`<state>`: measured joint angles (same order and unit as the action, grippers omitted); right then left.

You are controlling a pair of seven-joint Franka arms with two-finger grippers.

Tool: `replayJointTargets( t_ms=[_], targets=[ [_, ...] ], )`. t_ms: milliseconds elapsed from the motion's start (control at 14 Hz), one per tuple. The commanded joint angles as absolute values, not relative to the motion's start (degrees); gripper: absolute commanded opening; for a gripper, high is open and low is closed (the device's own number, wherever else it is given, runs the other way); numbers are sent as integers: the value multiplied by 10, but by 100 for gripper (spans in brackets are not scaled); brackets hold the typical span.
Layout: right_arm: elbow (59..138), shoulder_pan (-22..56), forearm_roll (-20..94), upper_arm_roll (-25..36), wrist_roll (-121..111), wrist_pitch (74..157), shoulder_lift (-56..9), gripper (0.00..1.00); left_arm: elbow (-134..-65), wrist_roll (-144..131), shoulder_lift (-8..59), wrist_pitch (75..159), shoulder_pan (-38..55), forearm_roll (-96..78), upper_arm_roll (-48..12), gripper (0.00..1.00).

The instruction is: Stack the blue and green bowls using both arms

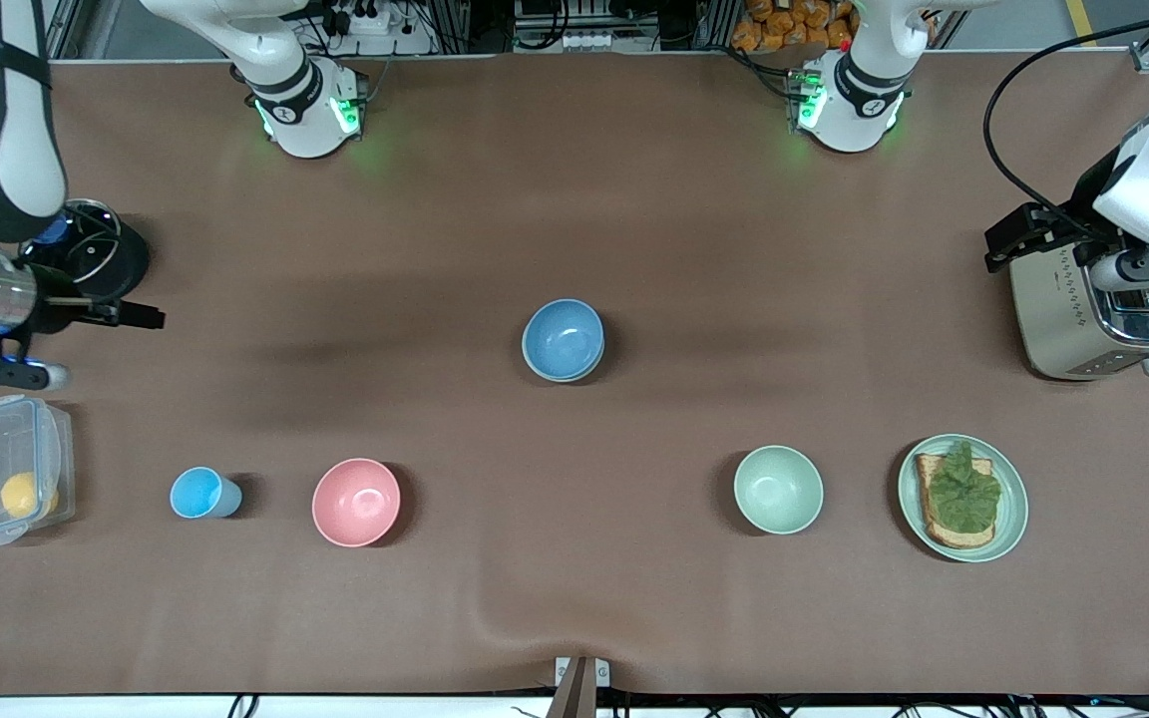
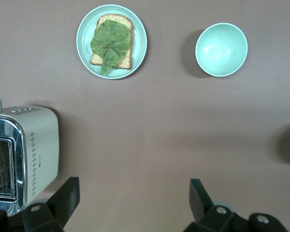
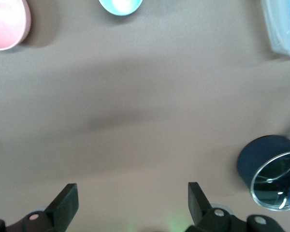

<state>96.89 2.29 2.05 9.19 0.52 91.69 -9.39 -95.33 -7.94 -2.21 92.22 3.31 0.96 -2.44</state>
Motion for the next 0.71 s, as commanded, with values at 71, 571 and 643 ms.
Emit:
replayJointTargets(
  t_ms=[71, 571, 643],
  targets=[
    [909, -43, 4, 34, -23, 890, -77, 100, -962, -53, -39, 926, 27, 1, -23, 100],
    [856, -41, -40, -23, -18, 886, -24, 100, -949, -57, -44, 925, 24, -2, -24, 100],
    [847, -40, -38, -27, -16, 885, -19, 100, -949, -58, -44, 926, 24, -2, -25, 100]
  ],
)
